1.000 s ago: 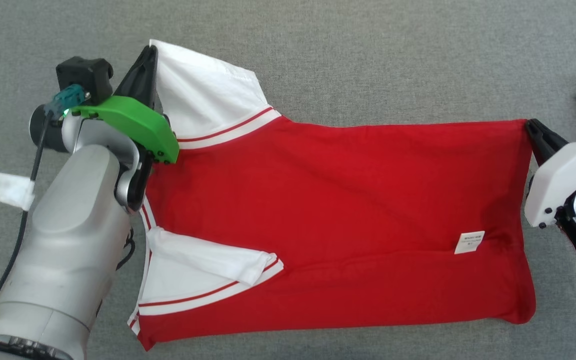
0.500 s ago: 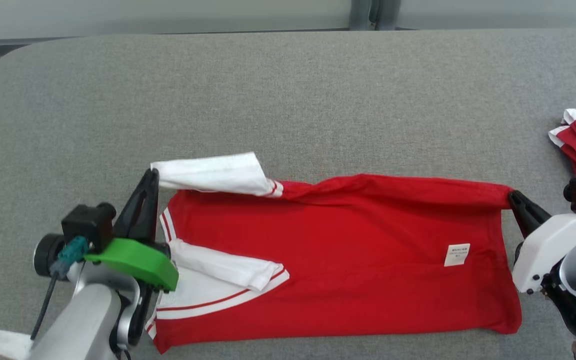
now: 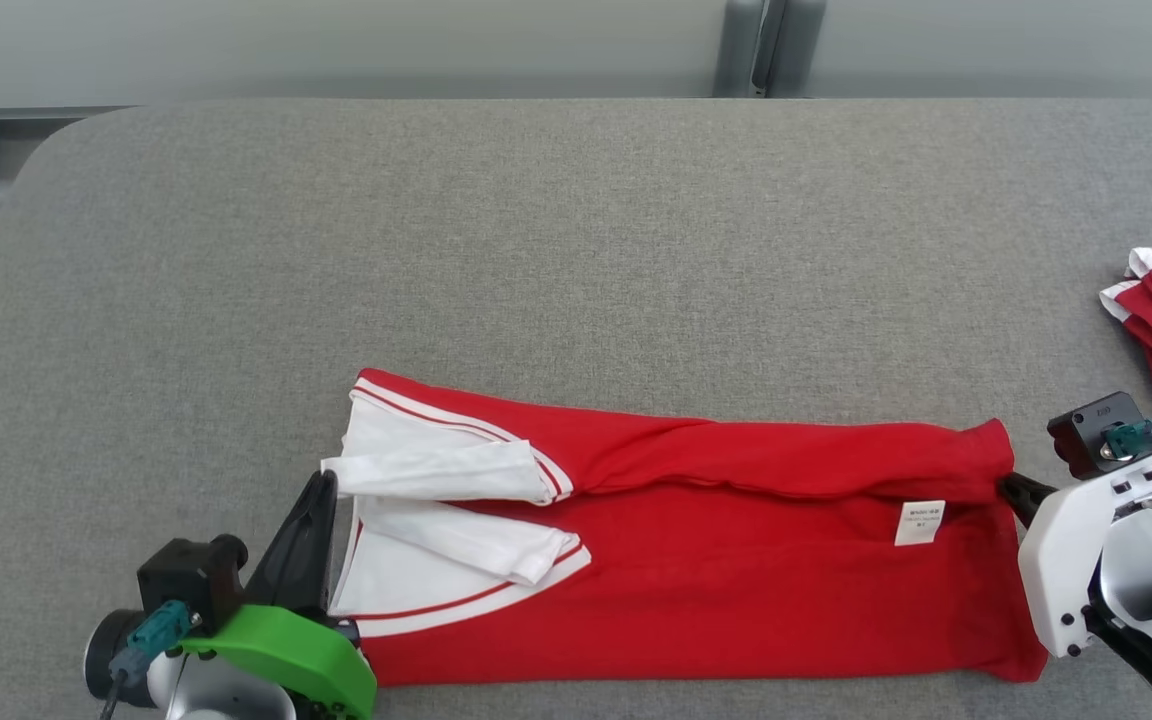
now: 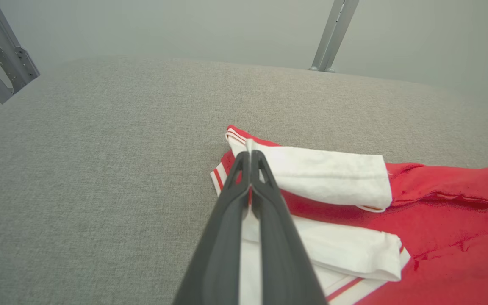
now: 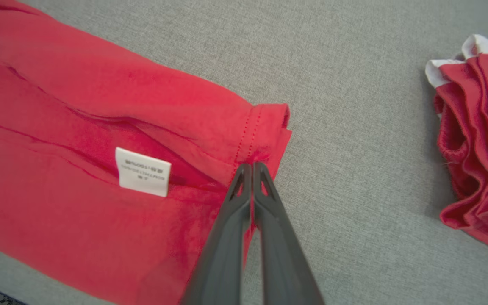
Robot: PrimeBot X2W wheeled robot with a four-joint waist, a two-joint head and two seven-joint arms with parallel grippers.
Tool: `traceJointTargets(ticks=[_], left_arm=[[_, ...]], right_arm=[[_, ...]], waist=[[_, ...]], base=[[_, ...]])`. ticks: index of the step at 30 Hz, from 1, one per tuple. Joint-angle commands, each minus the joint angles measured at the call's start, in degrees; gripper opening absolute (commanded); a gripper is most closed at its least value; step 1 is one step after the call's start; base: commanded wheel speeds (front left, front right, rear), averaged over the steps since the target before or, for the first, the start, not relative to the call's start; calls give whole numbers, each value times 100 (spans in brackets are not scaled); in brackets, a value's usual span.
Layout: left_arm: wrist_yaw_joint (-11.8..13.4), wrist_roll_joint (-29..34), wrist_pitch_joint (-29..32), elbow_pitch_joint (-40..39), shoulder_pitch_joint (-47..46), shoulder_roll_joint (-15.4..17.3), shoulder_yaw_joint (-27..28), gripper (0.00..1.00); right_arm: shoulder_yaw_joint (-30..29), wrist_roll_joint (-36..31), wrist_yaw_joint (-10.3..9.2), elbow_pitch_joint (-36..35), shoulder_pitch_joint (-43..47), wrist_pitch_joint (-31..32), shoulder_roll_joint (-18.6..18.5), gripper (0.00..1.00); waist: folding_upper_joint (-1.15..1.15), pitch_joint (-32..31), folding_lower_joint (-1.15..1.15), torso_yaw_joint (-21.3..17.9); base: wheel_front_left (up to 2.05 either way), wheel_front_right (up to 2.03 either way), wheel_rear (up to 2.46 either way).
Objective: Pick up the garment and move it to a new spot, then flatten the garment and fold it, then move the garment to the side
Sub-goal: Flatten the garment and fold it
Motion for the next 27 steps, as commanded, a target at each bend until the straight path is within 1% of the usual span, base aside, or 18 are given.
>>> traceJointTargets(ticks=[1, 5, 10, 18, 19, 20, 24, 25, 27], left_arm=[[29, -16, -15, -28, 98, -4, 17, 0], [73, -92, -26, -35, 294, -23, -7, 0], [132, -157, 22, -51, 560, -99, -126, 0], [-3, -134, -95, 436, 720, -180, -314, 0], [-29, -135, -100, 509, 718, -196, -331, 0], [-73, -234, -145, 566, 729, -266, -313, 0], [-240, -273, -248, 913, 749, -306, -348, 0], [-264, -235, -274, 1007, 745, -309, -380, 10], [-314, -208, -292, 1208, 746, -322, -438, 100]], right_arm=[[20, 80, -4, 20, -76, 34, -44, 0], [134, 141, -4, 131, -69, 92, -169, 0], [84, 82, -4, 313, -6, 89, -177, 0], [102, -31, -4, 492, 47, 136, -270, 0], [114, -83, -4, 492, 40, 114, -304, 28], [75, -102, -4, 509, 23, 75, -305, 100], [-6, -197, -5, 604, -5, 22, -246, 100], [-48, -229, -5, 612, -11, -20, -228, 100], [-82, -264, -5, 624, -2, -69, -169, 100]], waist=[[0, -20, 0, 16], [0, -78, 0, 41], [0, -134, 0, 79], [0, -193, 0, 155], [0, -195, 0, 160], [0, -194, 0, 165], [0, -196, 0, 176], [0, -202, 0, 176], [0, -210, 0, 177]], base=[[0, 0, 0], [0, 0, 0], [0, 0, 0], [0, 0, 0], [0, 0, 0], [0, 0, 0], [0, 0, 0], [0, 0, 0], [0, 0, 0]])
